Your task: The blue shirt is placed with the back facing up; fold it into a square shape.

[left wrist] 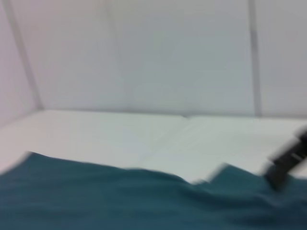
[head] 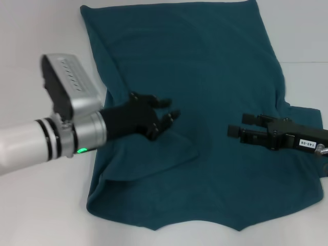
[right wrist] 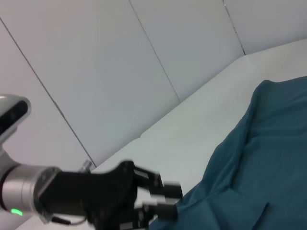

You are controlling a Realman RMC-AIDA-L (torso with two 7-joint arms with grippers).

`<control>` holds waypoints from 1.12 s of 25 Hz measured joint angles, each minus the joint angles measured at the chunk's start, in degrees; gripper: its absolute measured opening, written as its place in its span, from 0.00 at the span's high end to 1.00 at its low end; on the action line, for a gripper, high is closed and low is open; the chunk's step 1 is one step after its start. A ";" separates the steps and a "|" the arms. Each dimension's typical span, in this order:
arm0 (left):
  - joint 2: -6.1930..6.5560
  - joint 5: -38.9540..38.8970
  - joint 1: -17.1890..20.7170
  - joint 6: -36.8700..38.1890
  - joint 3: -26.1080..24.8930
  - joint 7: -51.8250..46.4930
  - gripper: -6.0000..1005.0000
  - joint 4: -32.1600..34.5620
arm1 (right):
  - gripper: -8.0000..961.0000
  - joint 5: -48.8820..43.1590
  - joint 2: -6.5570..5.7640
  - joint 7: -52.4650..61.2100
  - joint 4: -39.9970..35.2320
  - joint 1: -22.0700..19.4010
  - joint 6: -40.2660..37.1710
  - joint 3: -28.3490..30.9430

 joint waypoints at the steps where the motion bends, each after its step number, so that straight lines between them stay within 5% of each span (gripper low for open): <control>1: 0.00 -0.58 0.26 0.06 -0.99 0.12 0.87 0.15 | 0.12 0.01 0.00 0.03 0.00 0.00 -0.01 0.00; 9: 0.00 -6.83 2.42 0.86 -10.42 0.61 0.57 -0.31 | 0.12 0.05 -0.12 1.25 0.00 0.39 -0.17 0.00; 17: 0.90 -8.58 4.16 20.56 -25.58 -0.94 0.22 -5.30 | 0.12 0.09 -0.73 6.92 -0.64 0.71 -0.11 0.00; 28: 1.32 4.47 5.04 36.75 -30.83 -5.13 0.15 -5.05 | 0.12 -0.55 -4.95 19.49 -1.21 0.89 3.44 -0.47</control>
